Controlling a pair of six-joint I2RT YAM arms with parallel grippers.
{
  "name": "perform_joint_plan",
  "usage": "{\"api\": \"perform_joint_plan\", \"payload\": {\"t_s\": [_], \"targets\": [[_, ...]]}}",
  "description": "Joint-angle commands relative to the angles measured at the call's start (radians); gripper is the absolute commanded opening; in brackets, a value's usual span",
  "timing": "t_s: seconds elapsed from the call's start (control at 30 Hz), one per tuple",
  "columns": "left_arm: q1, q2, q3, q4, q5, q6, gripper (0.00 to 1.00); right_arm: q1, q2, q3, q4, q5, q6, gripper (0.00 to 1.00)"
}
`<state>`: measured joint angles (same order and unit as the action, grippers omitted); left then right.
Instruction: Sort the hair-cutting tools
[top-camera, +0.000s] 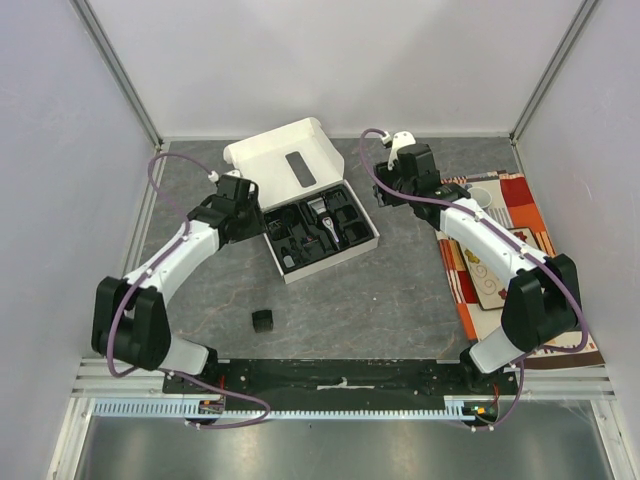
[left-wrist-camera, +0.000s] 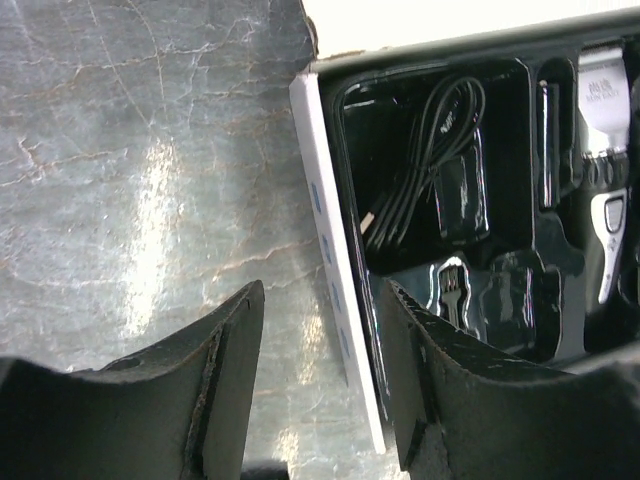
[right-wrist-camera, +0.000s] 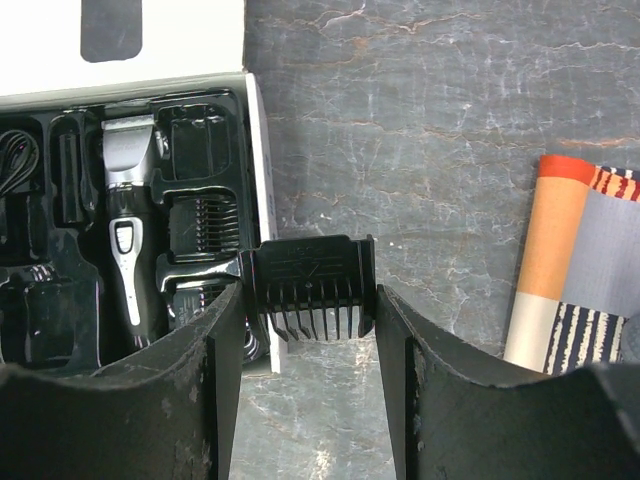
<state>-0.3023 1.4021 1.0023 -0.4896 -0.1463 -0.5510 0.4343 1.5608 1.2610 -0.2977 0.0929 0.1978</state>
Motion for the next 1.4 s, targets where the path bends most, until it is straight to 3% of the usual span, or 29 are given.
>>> {"api": "perform_joint_plan", "payload": {"t_s": [0.0,0.73,0.97,1.1,1.37], "targets": [[0.006,0.102,0.081,0.062,-0.042,-0.058,0.57,0.003,-0.034,0.032,0.015,-0.051,0.002,0.47],[0.006,0.417,0.280,0.056,-0.087,-0.043,0.55,0.006,-0.027,0.014,0.046,-0.127,0.025,0.46],[0.006,0.439,0.288,0.134,0.013,0.150,0.44,0.009,-0.004,0.055,0.011,-0.182,-0.064,0.46],[0.006,0.445,0.311,0.131,0.140,0.278,0.41,0.007,0.013,0.084,-0.015,-0.240,-0.144,0.46],[0.005,0.410,0.331,0.108,0.290,0.462,0.41,0.041,0.031,0.133,-0.098,-0.213,-0.287,0.46]]}}
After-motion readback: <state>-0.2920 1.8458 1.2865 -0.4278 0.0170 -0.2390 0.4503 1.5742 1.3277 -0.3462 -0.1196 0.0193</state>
